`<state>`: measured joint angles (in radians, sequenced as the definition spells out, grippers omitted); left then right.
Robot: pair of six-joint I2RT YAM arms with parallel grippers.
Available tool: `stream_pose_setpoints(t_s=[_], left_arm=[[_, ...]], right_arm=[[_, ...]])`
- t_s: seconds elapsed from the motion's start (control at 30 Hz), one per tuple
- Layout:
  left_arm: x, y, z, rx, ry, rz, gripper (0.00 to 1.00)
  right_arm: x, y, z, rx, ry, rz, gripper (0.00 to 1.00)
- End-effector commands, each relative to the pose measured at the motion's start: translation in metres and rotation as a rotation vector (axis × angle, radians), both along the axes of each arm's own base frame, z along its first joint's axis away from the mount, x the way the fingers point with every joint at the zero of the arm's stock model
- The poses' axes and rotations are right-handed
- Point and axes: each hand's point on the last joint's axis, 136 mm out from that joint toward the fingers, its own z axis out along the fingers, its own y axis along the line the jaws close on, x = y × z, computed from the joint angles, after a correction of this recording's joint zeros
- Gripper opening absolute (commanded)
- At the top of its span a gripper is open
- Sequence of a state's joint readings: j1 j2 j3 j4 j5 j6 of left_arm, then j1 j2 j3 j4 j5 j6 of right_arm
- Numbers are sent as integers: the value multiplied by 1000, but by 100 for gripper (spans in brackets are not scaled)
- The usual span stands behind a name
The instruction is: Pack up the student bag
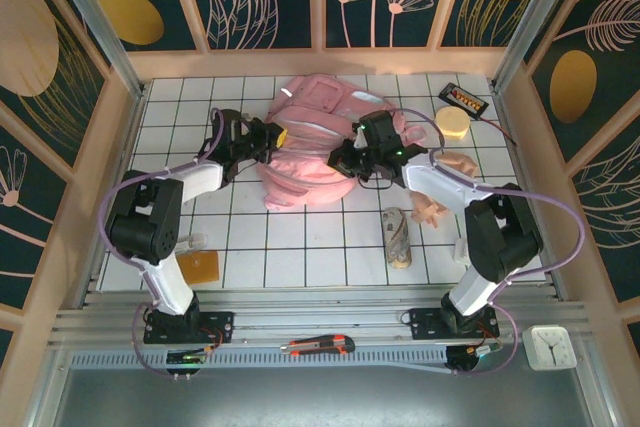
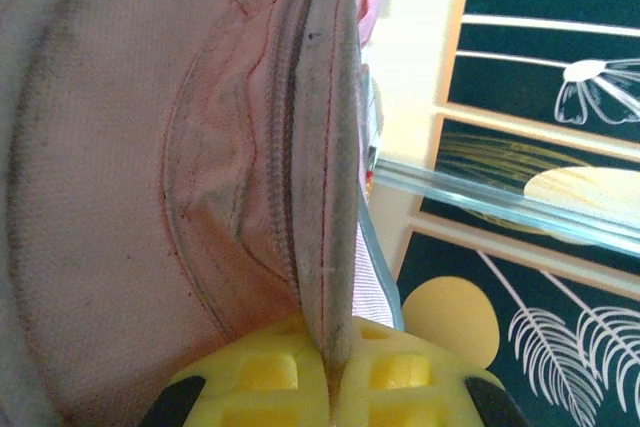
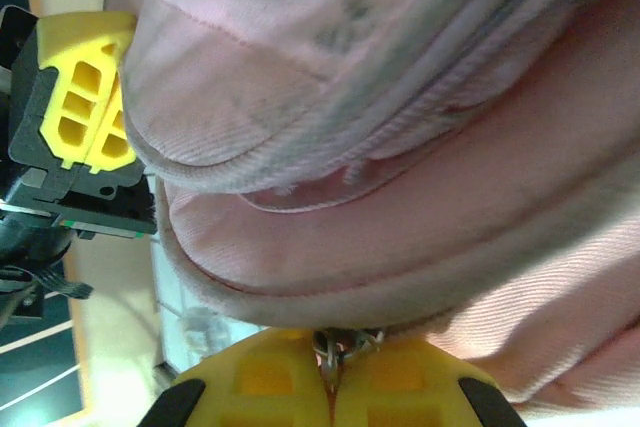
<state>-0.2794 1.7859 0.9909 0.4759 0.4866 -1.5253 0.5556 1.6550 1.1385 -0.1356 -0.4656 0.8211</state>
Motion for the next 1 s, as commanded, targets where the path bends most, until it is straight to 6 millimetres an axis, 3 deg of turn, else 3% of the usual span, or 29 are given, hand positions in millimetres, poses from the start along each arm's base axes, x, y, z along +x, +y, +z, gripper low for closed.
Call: stream_pose_setpoints(t_s=[0.0,0.23,0.37,0.5,0.6,0.67,0.73,0.83,0.97], left_arm=[[1,5,52,-59,-142,87,0],[-7,18,68,-35,-179,152,0],[-14,11,74,-35,-188,150,0],[-22,9,75,-41,-187,144,0],[-30,12,72,-36,-177,147,0],[-36,14,69,-36,-167,150,0],[-39,15,67,-35,-161,152,0],[-43,16,63,-36,-155,151,0],[-44,16,62,-18,-160,139,0]], right_arm=[[-11,53,48,175,-38,147,0],[-40,114,58,228,4,341,0],[-36,139,67,276,2,340,0],[-19,153,68,310,-9,290,0],[-10,156,57,339,17,241,0],[-12,157,53,355,33,235,26],[-15,152,58,351,9,240,34],[-24,135,63,342,-3,235,43],[-32,94,70,285,-27,192,48]])
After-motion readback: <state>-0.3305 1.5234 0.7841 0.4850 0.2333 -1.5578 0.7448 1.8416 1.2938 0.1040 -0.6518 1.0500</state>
